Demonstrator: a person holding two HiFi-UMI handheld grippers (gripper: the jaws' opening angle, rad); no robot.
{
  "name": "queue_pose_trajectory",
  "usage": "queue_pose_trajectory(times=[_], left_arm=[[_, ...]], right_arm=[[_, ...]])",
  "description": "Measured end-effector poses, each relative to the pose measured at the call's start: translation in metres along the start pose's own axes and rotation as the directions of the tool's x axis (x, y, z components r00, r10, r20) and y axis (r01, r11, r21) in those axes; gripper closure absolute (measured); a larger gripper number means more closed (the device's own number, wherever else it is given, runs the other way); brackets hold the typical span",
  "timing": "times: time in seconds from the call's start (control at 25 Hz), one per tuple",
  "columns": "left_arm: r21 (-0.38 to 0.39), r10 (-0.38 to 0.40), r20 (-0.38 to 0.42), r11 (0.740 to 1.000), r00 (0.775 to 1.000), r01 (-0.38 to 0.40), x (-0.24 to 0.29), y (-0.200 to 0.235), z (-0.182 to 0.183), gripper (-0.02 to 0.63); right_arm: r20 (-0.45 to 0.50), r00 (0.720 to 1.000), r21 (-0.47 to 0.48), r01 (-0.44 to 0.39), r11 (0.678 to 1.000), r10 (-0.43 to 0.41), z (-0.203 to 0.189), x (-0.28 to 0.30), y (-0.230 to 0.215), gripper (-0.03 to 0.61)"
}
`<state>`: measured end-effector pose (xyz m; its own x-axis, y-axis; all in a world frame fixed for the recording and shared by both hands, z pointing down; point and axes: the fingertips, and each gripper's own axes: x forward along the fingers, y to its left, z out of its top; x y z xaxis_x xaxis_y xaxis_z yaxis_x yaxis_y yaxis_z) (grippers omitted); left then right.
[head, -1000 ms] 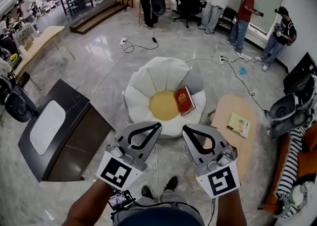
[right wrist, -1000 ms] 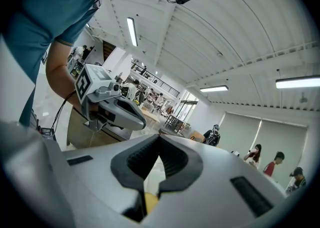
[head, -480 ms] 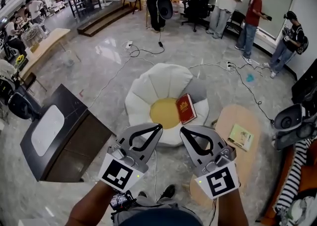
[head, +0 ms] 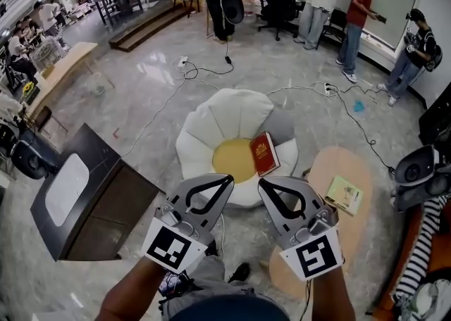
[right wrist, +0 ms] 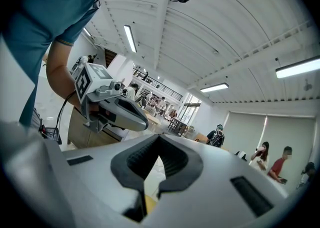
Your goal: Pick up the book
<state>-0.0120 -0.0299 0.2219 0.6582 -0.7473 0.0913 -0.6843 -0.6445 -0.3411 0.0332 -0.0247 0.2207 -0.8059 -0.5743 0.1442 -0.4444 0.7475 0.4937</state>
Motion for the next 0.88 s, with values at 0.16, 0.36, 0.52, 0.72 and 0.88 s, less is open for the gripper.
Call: queue_pose_trajectory(times=[0.16, 0.36, 0.52, 0.72, 0.88], left_arm=[[-0.011, -0.030, -0.009, 0.999, 1.000, 0.030, 0.021, 0.008, -0.010, 0.609], [-0.015, -0.069, 0.014, 0.997, 0.997, 0.070, 0.045, 0.032, -0.013, 0.609], [-0.009, -0.091, 0.026, 0.996, 0.996, 0.091, 0.056, 0.059, -0.023, 0.609], [-0.018, -0.120, 0.044, 0.992, 0.992, 0.121, 0.068, 0.095, -0.037, 0.609], [-0.026, -0.152, 0.058, 0.988, 0.987, 0.154, 0.079, 0.120, -0.051, 0.609]], right_arm=[[-0.027, 1.000, 0.018, 0.013, 1.000, -0.012, -0.014, 0.008, -0.015, 0.566], [-0.054, 0.998, 0.019, 0.042, 0.999, -0.041, -0.024, 0.027, -0.037, 0.566], [-0.076, 0.995, 0.022, 0.065, 0.998, -0.063, -0.030, 0.052, -0.051, 0.566], [-0.107, 0.990, 0.025, 0.094, 0.995, -0.090, -0.036, 0.086, -0.065, 0.566], [-0.134, 0.985, 0.026, 0.117, 0.993, -0.112, -0.042, 0.113, -0.076, 0.566]])
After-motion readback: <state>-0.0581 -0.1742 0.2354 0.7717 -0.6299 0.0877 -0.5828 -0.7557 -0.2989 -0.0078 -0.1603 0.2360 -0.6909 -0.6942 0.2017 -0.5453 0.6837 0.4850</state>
